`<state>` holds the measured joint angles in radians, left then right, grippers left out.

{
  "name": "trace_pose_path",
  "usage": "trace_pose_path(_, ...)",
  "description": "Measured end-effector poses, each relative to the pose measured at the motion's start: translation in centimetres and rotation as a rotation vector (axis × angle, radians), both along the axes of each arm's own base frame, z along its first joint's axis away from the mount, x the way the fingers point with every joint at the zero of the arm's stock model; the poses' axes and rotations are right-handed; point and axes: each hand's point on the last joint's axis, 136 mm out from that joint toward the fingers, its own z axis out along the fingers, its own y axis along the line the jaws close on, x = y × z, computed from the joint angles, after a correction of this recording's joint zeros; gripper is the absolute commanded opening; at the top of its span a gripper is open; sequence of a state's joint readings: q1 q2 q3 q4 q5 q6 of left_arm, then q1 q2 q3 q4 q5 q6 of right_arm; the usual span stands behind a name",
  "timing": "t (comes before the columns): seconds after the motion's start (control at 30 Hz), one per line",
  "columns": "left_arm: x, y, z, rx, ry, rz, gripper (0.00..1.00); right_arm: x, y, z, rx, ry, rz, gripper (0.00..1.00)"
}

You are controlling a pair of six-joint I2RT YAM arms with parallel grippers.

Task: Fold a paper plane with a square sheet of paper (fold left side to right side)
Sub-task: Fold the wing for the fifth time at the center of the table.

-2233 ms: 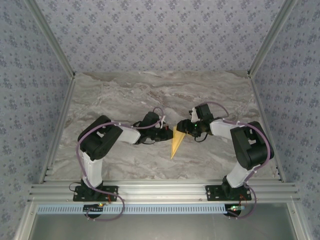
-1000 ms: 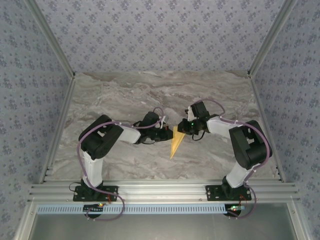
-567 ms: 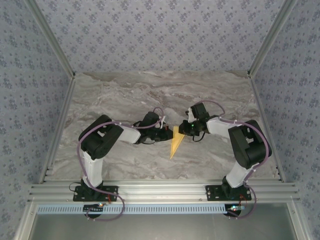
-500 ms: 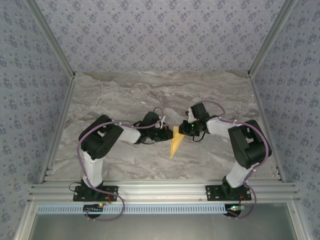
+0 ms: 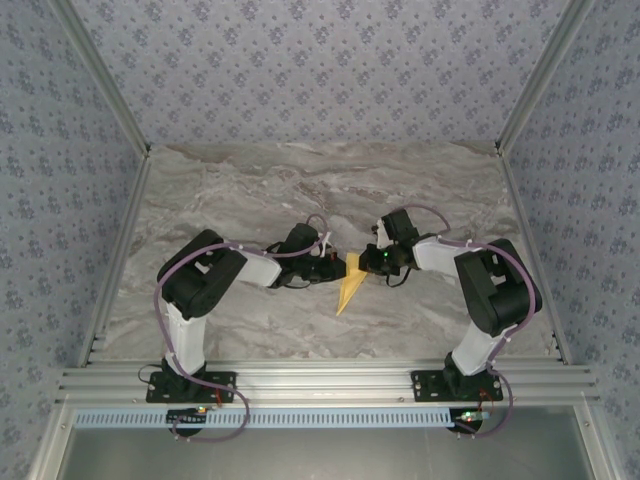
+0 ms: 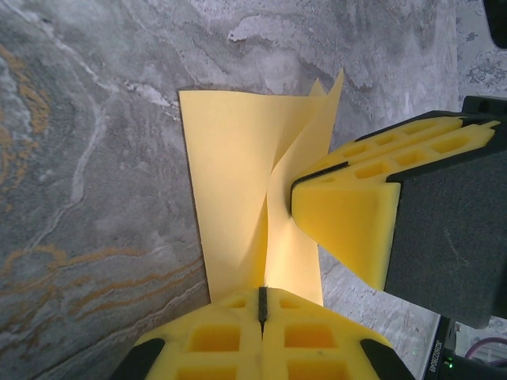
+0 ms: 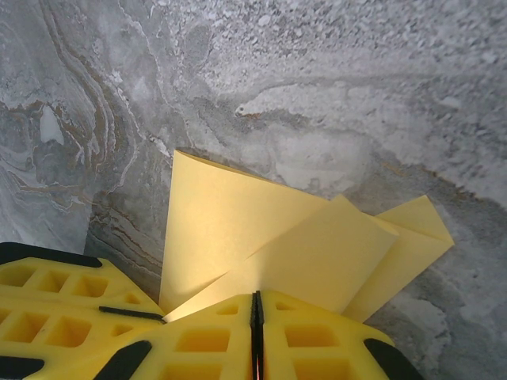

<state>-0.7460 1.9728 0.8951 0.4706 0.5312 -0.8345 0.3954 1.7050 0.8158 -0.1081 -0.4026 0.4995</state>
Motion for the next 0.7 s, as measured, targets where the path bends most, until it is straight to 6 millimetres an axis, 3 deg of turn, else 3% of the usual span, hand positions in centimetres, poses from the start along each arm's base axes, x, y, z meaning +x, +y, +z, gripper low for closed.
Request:
trace_pose_path(0.2, 0.1, 0.2, 0.6, 0.006, -0.007, 0.012, 0.15, 0.0, -0.1, 0.0, -0.003, -0.002, -0.001, 0.07)
trace_pose_path(0.3, -0.1, 0.7, 2.2, 0.008, -0.027, 0.021, 0.21, 0.0, -0.1, -0.1, -0.003, -0.002, -0.001, 0.07)
trace_pose_path(0.47, -0.6, 1.6, 5.8, -0.026, -0.077, 0.033, 0.20, 0.0, -0.1, -0.1, -0.004, -0.003, 0.001, 0.07)
trace_pose_path(0.57, -1.9, 1.7, 7.0, -0.042, -0.089, 0.015, 0.19, 0.0, -0.1, -0.1, -0.004, -0.004, 0.001, 0.07)
trace_pose_path(0.7, -4.8, 0.3, 7.0, -0.057, -0.062, -0.060, 0.19, 0.0, -0.1, -0.1, -0.004, -0.004, 0.001, 0.07)
